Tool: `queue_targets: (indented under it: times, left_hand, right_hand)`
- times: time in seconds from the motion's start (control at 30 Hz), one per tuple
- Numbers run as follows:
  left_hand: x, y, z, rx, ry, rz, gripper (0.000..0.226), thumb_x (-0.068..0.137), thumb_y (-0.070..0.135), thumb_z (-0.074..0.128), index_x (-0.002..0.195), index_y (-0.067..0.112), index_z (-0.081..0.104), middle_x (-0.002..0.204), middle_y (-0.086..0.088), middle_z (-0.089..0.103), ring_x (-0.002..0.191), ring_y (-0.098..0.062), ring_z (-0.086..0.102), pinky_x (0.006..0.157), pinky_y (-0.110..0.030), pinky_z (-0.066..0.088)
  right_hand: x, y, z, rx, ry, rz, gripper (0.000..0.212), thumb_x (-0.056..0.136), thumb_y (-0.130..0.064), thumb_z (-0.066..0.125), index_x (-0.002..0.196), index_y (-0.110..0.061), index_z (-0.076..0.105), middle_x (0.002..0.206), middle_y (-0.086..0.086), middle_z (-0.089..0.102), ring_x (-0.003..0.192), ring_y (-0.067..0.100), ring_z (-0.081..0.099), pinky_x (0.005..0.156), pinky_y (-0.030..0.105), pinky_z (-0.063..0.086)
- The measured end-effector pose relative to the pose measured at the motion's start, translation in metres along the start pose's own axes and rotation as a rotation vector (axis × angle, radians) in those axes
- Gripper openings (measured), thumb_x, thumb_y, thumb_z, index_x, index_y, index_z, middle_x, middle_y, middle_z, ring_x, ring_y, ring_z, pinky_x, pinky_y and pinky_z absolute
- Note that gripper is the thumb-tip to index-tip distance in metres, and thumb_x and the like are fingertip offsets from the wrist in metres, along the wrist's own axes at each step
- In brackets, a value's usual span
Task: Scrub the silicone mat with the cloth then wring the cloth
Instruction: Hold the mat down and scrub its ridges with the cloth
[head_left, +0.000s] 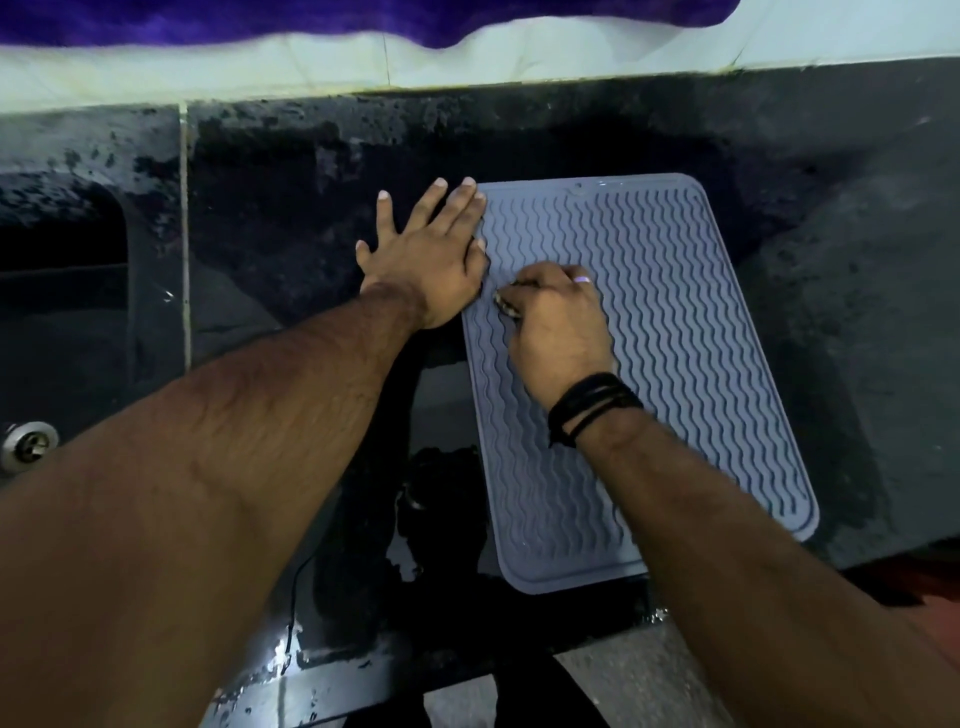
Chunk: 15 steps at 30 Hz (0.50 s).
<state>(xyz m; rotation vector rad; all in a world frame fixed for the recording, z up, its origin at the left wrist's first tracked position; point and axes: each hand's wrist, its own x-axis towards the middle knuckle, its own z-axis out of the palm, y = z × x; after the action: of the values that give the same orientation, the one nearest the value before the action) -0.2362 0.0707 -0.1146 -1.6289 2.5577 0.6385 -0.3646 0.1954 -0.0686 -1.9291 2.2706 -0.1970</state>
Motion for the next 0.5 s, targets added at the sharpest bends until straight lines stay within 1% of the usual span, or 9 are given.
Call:
queue_targets:
  times: [0.2,0.33,0.4,0.5]
  left_hand:
    - [0.000,0.001,-0.001,-0.004,-0.001,-0.001,0.066,0.109,0.060,0.019,0.172,0.048,-0.001,0.180,0.025,-0.011,0.168,-0.023,-0.016,0.120,-0.082,0.009]
    - [-0.001,0.001,-0.001,0.003,0.002,0.003,0.066,0.110,0.059,0.019,0.172,0.048,0.000,0.179,0.025,-0.012,0.168,-0.023,-0.016,0.119,-0.083,0.009]
    - [0.000,0.000,0.000,0.002,0.005,0.001,0.066,0.109,0.059,0.019,0.171,0.049,0.000,0.179,0.025,-0.011,0.168,-0.025,-0.016,0.119,-0.083,0.009]
    - [0.000,0.000,-0.001,-0.004,-0.003,-0.005,0.066,0.109,0.060,0.019,0.171,0.049,0.001,0.180,0.024,-0.010,0.168,-0.027,-0.016,0.119,-0.084,0.009]
  right_hand:
    - [-0.043,0.002,0.002,0.025,0.018,-0.006,0.042,0.082,-0.011,0.055,0.121,-0.021,0.066,0.128,-0.001,0.056,0.122,0.029,0.045,0.098,0.036,0.041]
    - [-0.026,0.002,0.002,0.012,-0.016,0.008,0.041,0.086,-0.010,0.051,0.122,-0.022,0.066,0.131,-0.001,0.055,0.125,0.028,0.042,0.100,0.036,0.041]
    - [-0.018,0.000,0.001,0.025,-0.021,0.030,0.039,0.088,-0.009,0.051,0.122,-0.023,0.066,0.131,-0.002,0.055,0.126,0.027,0.039,0.098,0.038,0.044]
    - [-0.031,0.000,0.001,0.051,-0.003,0.025,0.040,0.086,-0.009,0.052,0.121,-0.021,0.067,0.130,-0.002,0.056,0.124,0.028,0.041,0.096,0.038,0.044]
